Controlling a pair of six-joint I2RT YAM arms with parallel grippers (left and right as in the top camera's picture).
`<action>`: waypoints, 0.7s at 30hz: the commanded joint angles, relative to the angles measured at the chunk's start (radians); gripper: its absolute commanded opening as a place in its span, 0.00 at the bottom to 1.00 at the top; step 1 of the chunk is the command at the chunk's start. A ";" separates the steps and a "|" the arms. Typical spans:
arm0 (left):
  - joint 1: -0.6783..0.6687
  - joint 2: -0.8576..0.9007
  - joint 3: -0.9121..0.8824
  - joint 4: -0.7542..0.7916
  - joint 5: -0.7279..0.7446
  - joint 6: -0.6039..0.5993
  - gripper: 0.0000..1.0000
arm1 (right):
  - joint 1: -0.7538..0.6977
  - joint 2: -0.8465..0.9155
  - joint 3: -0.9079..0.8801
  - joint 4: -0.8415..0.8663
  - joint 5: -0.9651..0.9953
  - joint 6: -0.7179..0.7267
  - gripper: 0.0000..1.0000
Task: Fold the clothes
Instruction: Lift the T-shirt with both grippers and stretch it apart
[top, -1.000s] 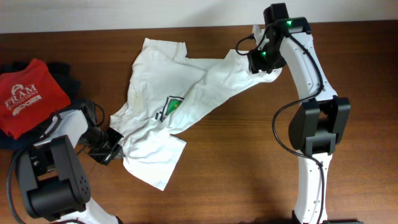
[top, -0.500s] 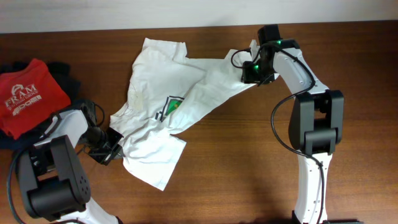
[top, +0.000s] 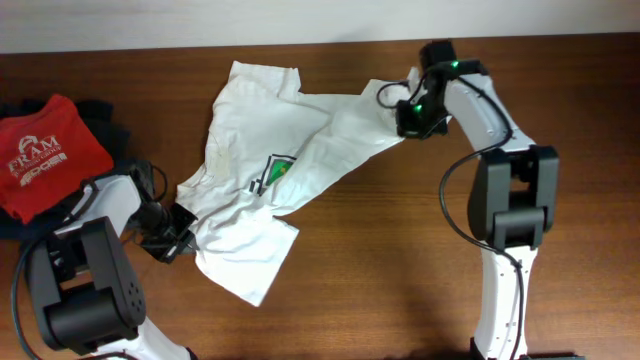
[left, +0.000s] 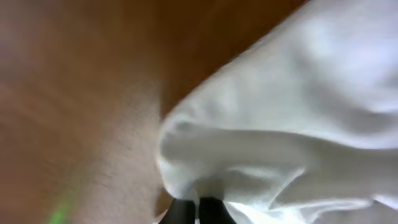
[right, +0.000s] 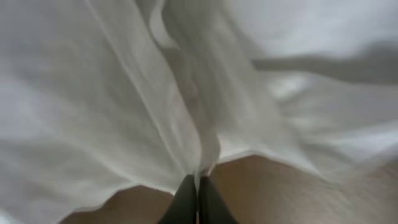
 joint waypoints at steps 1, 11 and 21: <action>0.007 -0.026 0.137 0.013 -0.043 0.122 0.00 | -0.069 -0.147 0.147 -0.095 0.013 0.004 0.04; 0.007 -0.094 0.501 -0.045 -0.031 0.333 0.00 | -0.191 -0.272 0.400 -0.477 0.222 0.004 0.04; 0.007 -0.151 0.955 -0.281 0.029 0.438 0.00 | -0.259 -0.517 0.407 -0.554 0.222 -0.027 0.04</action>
